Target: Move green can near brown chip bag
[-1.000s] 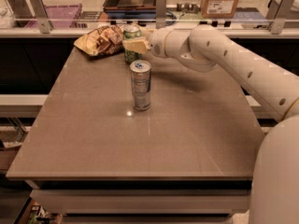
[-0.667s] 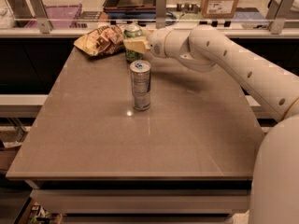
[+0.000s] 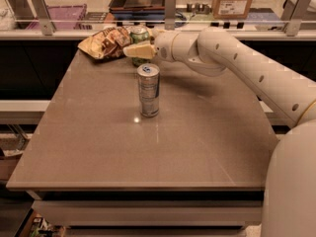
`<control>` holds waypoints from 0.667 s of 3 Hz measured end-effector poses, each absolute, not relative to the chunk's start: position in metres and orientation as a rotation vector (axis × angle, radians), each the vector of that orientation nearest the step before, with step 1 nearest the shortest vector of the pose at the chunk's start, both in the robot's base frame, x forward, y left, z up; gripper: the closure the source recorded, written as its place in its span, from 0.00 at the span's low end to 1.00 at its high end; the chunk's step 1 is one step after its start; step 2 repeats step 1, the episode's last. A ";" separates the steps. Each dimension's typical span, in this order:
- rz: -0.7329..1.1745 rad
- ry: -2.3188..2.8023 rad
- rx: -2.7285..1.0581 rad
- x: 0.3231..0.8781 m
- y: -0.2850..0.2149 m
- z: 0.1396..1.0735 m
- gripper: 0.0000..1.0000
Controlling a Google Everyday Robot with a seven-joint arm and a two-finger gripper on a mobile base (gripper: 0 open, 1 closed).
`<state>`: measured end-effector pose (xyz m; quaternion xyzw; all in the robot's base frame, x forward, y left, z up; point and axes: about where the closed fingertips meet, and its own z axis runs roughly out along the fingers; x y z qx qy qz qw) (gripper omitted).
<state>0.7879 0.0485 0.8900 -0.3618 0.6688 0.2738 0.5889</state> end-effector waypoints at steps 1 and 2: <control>0.638 1.558 -0.843 0.788 0.049 0.890 0.00; 0.638 1.558 -0.843 0.788 0.049 0.890 0.00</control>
Offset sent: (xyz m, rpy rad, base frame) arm 0.0000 0.0000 0.0000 0.0000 0.0000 0.0000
